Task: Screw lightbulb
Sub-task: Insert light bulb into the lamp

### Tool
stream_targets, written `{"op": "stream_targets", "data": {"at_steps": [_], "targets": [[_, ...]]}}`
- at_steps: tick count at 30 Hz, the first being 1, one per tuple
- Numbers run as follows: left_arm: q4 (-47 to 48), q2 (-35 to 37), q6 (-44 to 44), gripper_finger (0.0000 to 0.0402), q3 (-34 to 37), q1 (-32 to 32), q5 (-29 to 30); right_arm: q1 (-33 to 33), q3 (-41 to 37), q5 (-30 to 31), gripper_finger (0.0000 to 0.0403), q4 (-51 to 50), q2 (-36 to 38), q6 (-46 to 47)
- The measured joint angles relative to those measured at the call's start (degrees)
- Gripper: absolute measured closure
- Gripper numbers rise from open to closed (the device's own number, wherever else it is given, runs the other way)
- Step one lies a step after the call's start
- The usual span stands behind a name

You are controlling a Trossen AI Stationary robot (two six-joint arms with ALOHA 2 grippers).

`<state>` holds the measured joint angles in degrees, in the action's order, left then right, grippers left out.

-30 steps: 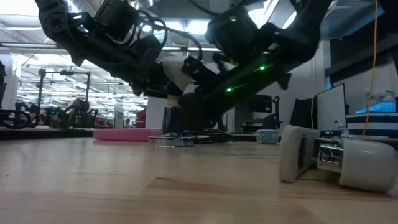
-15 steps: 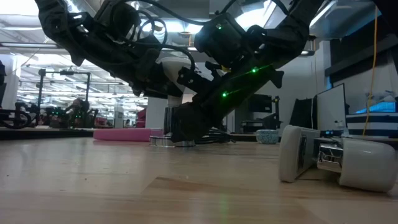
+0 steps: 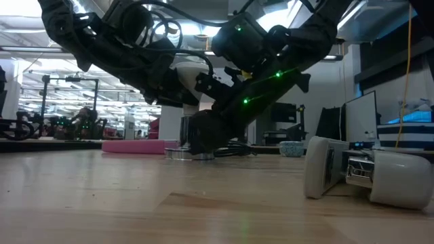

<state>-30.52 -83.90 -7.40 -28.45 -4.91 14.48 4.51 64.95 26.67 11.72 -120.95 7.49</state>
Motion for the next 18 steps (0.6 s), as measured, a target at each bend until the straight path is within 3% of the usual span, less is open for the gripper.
{"op": "stream_targets", "data": {"at_steps": [8,18], "targets": [[0.1,0.0,-0.1,0.0235,0.0,0.0,-0.4,0.0,-0.1,0.3,0.0265,-7.8,2.5,-4.7],[3.3,-0.1,-0.5,0.0236,0.2,0.1,-0.7,-0.2,-0.4,11.2,0.0265,-10.9,2.6,-9.3]]}}
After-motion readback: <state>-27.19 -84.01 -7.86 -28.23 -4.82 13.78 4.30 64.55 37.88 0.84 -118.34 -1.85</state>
